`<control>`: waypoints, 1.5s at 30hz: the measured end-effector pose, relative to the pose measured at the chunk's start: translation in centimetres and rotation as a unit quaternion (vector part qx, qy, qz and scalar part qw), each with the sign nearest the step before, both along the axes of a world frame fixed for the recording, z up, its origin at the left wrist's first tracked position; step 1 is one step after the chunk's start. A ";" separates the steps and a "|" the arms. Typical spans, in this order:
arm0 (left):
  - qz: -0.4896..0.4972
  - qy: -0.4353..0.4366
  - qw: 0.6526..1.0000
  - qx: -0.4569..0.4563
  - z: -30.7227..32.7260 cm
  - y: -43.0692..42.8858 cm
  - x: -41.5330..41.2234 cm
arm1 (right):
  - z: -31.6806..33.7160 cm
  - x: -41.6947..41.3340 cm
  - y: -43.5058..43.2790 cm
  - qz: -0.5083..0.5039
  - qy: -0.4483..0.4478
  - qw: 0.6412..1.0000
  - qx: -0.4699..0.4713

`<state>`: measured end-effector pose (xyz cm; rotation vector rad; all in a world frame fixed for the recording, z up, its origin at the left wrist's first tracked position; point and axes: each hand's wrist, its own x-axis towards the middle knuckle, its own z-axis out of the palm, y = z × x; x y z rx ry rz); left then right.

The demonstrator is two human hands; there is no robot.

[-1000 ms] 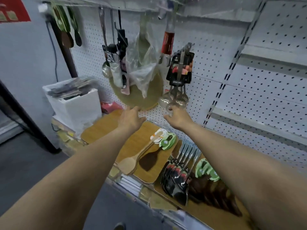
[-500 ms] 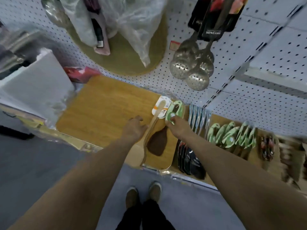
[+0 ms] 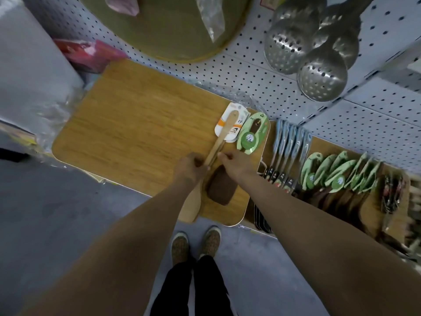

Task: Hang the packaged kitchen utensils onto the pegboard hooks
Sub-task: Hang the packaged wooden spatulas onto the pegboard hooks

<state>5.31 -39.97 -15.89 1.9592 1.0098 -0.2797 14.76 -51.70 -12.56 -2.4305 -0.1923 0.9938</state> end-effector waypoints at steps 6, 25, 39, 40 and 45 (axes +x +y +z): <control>0.012 -0.022 0.999 -0.042 -0.8 1.7 -0.8 | -1.0 -0.2 1.8 -0.036 0.026 0.999 0.008; 0.333 -0.188 0.881 -0.278 2.0 3.6 -11.5 | -2.0 -4.4 6.5 -0.223 0.043 0.968 0.109; 0.207 -0.202 0.919 -0.267 10.7 -5.9 -13.0 | 8.2 -9.6 -7.9 -0.388 0.094 0.870 0.288; 0.197 -0.205 0.918 -0.276 11.5 -7.4 -12.9 | 9.2 -10.0 -9.8 -0.396 0.087 0.866 0.293; 0.103 -0.220 0.928 -0.281 15.0 -16.9 -12.5 | 13.9 -12.4 -21.5 -0.408 0.020 0.858 0.311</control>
